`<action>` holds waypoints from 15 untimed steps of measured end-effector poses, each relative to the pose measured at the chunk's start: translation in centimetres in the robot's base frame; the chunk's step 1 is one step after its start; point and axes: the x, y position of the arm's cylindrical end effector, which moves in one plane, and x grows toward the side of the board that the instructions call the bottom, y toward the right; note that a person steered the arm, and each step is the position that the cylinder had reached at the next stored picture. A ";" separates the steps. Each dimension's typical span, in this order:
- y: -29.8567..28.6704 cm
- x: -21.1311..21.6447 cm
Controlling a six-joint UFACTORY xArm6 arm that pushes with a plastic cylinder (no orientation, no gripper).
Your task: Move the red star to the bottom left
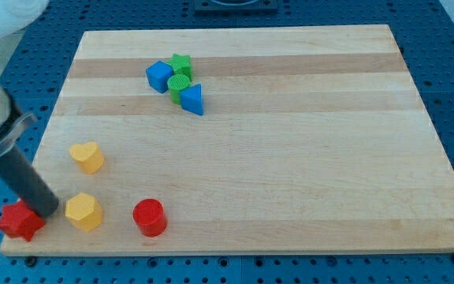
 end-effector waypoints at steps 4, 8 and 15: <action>3.1 4.4; -4.3 -4.4; -1.4 -0.8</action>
